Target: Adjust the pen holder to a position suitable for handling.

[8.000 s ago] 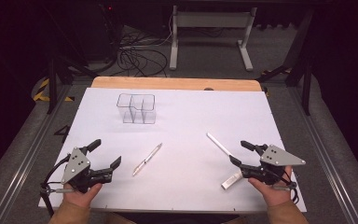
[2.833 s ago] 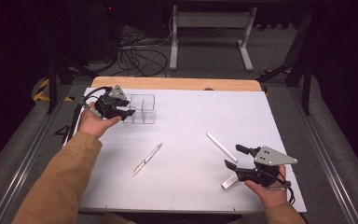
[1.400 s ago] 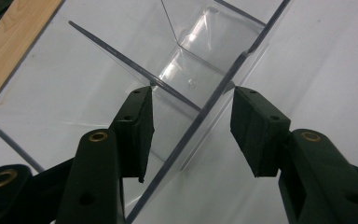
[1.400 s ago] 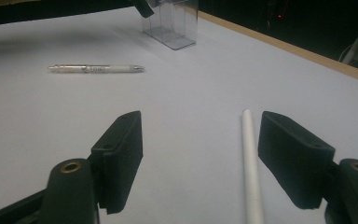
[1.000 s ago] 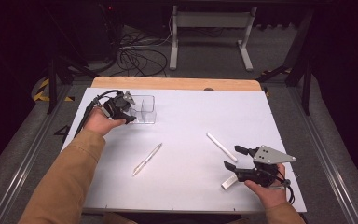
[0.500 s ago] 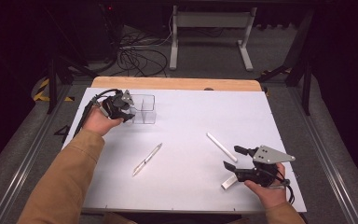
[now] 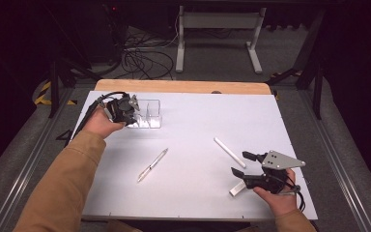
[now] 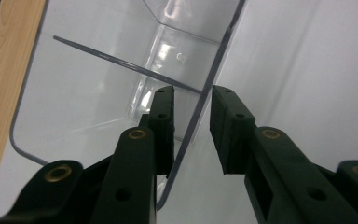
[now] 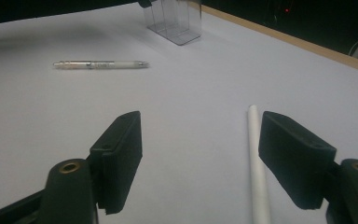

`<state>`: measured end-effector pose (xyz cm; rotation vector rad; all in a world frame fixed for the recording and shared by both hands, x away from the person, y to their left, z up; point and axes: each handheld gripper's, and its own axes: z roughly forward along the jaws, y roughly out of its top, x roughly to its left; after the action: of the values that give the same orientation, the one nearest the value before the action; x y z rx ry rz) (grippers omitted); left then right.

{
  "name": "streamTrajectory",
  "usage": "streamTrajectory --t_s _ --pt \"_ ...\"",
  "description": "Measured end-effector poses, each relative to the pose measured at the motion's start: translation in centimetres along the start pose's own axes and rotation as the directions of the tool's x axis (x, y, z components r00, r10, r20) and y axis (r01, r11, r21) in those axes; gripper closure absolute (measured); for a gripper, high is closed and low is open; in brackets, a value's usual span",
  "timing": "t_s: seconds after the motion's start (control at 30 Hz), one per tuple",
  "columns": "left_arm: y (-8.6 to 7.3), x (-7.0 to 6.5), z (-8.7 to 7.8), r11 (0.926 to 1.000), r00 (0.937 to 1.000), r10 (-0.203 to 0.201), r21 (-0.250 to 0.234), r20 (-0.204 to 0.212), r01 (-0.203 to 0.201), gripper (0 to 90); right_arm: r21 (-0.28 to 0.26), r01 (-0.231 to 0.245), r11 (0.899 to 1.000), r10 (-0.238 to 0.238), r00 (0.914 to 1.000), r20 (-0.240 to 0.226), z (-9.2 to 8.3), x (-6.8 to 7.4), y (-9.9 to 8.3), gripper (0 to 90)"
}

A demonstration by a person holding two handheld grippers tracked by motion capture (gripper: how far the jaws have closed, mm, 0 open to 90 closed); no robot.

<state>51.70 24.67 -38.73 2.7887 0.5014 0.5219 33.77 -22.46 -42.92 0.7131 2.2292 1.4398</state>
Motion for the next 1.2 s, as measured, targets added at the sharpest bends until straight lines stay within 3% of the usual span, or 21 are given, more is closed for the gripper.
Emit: streamTrajectory --t_s 0.17,0.3,0.33,0.43,0.6,0.77,0.87,1.03,1.2 --pt "-0.3 -0.1 -0.2 1.0000 0.9992 0.001 -0.007 0.040 0.000 76.7 0.007 0.007 1.000 -0.007 1.0000 -0.005 0.1 0.0 0.0 30.7" --pt "0.0 -0.4 -0.5 0.9994 0.9967 0.032 0.009 0.075 -0.033 82.1 0.011 0.005 1.000 -0.005 1.0000 -0.008 0.2 0.0 0.0 30.6" --pt "0.2 -0.5 -0.6 0.9984 0.9956 0.054 0.012 0.076 -0.055 85.2 0.010 0.000 1.000 0.000 1.0000 -0.009 0.2 0.0 0.0 30.7" --pt "0.7 -0.6 -0.6 0.9982 0.9964 0.051 0.029 0.067 -0.053 87.5 0.013 0.000 1.000 0.000 0.9999 -0.012 0.2 0.0 0.0 30.6" --pt "1.1 -0.8 -0.9 0.9975 0.9919 0.067 0.016 0.108 -0.069 87.6 0.016 0.004 1.000 -0.004 0.9999 -0.013 0.1 0.0 -0.1 30.5" --pt "2.4 -1.6 -2.0 0.9923 0.9854 0.120 -0.046 0.121 -0.115 87.6 0.014 -0.003 1.000 0.003 0.9998 -0.017 0.2 0.0 0.0 30.4" --pt "3.5 -2.4 -2.7 0.9829 0.9757 0.173 -0.088 0.135 -0.162 87.5 0.012 0.004 1.000 -0.004 0.9999 -0.014 0.1 -0.1 0.0 30.4" --pt "5.8 -4.2 -3.0 0.9586 0.9483 0.271 -0.135 0.165 -0.251 87.3 0.010 0.005 1.000 -0.005 0.9999 -0.015 0.1 0.0 0.0 30.4" --pt "7.6 -5.6 -2.4 0.9434 0.9278 0.320 -0.153 0.191 -0.294 87.0 0.006 -0.003 1.000 0.003 0.9998 -0.018 0.0 0.0 0.0 30.4"
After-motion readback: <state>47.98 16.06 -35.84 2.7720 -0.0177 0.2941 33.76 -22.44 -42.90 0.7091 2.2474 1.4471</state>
